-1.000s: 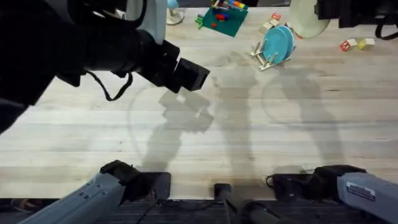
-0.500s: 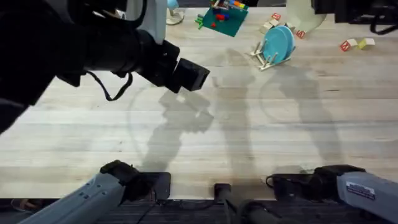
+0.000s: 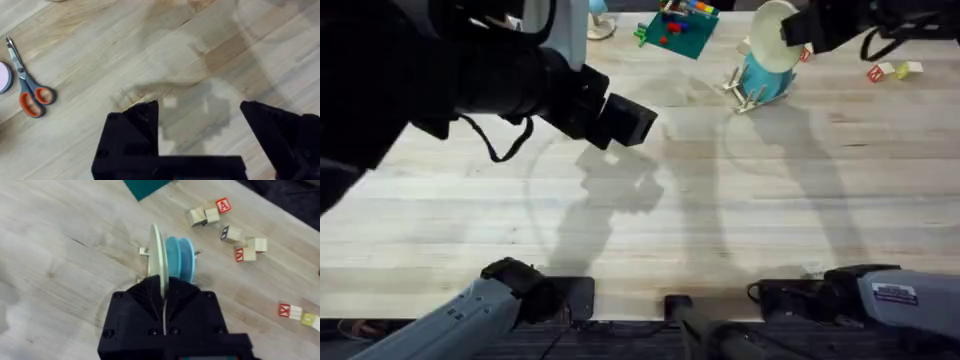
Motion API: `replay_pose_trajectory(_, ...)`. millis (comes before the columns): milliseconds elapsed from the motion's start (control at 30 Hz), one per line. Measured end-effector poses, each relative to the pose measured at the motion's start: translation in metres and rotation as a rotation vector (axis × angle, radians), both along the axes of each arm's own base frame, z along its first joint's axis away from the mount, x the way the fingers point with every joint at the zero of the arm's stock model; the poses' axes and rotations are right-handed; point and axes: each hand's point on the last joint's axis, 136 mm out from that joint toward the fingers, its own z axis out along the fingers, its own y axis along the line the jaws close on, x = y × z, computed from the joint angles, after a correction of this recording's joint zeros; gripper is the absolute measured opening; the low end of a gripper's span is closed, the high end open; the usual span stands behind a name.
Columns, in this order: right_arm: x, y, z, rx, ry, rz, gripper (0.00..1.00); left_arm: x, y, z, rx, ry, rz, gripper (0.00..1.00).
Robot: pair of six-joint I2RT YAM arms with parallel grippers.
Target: Pick up the plates from the table one by one and place each into a slot on the dish rack.
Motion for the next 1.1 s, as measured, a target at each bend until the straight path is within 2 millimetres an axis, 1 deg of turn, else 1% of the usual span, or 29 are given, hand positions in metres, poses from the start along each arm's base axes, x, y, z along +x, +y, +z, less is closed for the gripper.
replay_pose_trajectory(333,0.015,0.002,-0.037,-0.008,0.078,0.001,0.029,0.000,0.000,0.000,0.000,0.000,0.000,0.995)
replay_pose_trajectory(700,0.021,0.003,-0.068,-0.016,0.157,0.001,0.029,0.000,0.000,0.000,0.000,0.001,0.000,0.995)
replay_pose_trajectory(833,0.021,0.003,-0.074,-0.014,0.172,0.004,0.029,0.000,0.000,0.000,0.000,0.000,0.000,0.995)
replay_pose_trajectory(1100,0.022,0.004,-0.074,-0.012,0.170,0.004,0.029,0.000,0.000,0.000,0.000,0.000,0.000,0.995)
